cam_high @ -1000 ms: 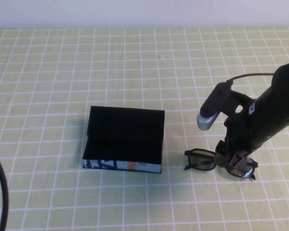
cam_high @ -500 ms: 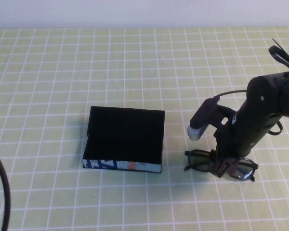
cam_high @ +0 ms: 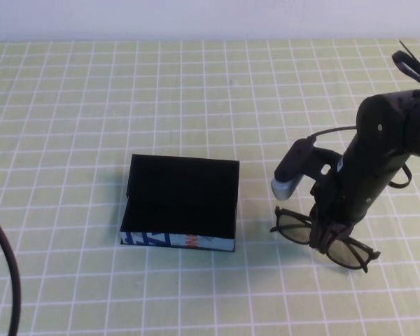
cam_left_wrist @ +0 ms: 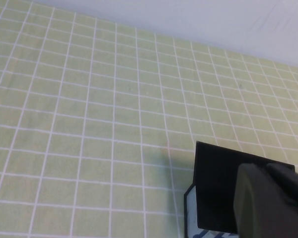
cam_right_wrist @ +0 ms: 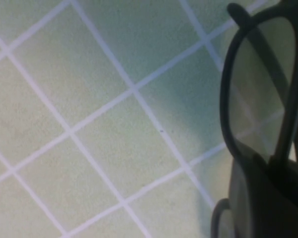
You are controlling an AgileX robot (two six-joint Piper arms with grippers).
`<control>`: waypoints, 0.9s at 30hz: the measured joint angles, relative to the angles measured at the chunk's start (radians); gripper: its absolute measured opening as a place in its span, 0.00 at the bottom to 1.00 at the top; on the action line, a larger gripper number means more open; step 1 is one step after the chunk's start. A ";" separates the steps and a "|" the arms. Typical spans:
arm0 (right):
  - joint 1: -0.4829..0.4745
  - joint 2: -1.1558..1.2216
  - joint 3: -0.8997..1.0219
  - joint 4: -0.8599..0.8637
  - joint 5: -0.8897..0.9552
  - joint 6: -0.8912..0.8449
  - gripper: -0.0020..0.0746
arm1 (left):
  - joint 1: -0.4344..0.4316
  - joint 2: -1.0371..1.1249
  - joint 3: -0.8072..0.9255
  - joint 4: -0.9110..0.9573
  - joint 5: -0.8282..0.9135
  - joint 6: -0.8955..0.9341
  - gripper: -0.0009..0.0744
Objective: Return glasses to glasses case
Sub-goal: Pick up the glasses from the table, then place the glasses in the glasses case
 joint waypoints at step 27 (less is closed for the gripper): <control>0.293 0.182 -0.673 0.029 0.238 -0.005 0.05 | 0.000 0.000 0.000 -0.010 0.072 0.002 0.01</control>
